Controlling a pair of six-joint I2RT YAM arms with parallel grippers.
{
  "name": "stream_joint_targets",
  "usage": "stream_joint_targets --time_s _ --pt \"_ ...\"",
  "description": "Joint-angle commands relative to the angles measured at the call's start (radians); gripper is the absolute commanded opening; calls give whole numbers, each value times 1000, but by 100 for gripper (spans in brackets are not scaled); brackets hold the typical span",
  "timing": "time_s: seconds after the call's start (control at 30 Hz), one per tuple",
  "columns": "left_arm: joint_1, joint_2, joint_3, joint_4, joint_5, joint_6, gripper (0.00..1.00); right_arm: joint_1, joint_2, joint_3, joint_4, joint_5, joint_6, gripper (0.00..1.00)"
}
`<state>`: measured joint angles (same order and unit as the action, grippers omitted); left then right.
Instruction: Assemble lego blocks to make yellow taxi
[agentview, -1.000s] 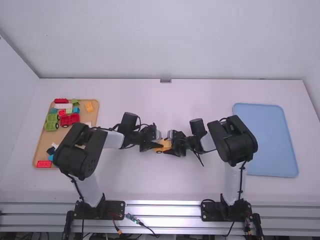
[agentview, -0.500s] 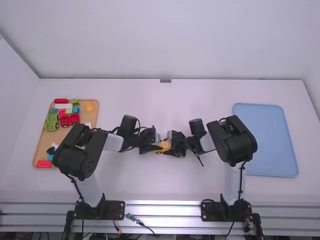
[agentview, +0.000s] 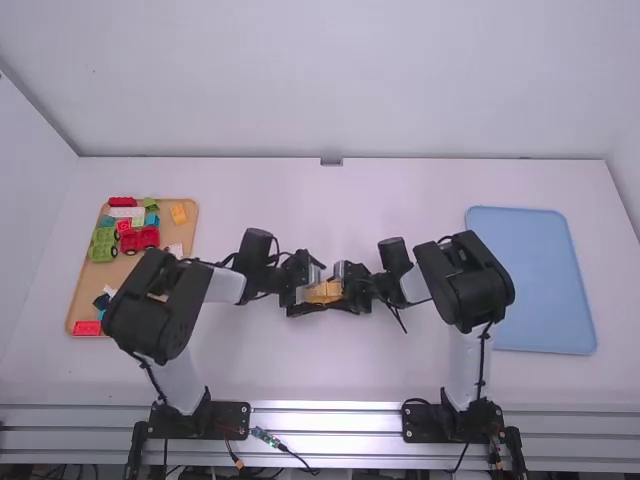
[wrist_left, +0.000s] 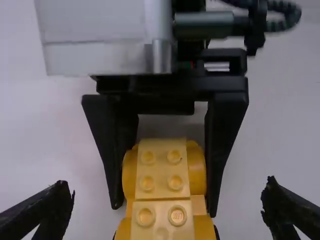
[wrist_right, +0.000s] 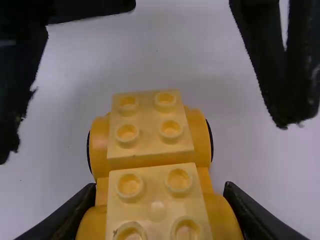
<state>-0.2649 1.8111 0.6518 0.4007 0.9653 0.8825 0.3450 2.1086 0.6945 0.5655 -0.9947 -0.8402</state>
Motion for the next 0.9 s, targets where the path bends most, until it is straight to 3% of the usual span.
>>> stream_joint_targets --time_s 0.0,0.03,0.13,0.17,0.43,0.87 --pt "26 -73 -5 -2 40 -64 85 2 13 12 -2 -3 6 50" --pt "36 -92 -5 -4 43 -85 64 2 13 12 -2 -3 6 50" --pt "51 -119 -5 -24 40 -102 23 3 13 12 -2 -3 6 50" --pt "51 -125 -5 -43 34 -100 2 2 13 12 -2 -3 6 50" --pt "37 -103 -6 -196 -16 33 2 2 13 12 -2 -4 6 50" --pt "37 -10 -4 -127 5 23 2 2 13 12 -2 -7 6 50"
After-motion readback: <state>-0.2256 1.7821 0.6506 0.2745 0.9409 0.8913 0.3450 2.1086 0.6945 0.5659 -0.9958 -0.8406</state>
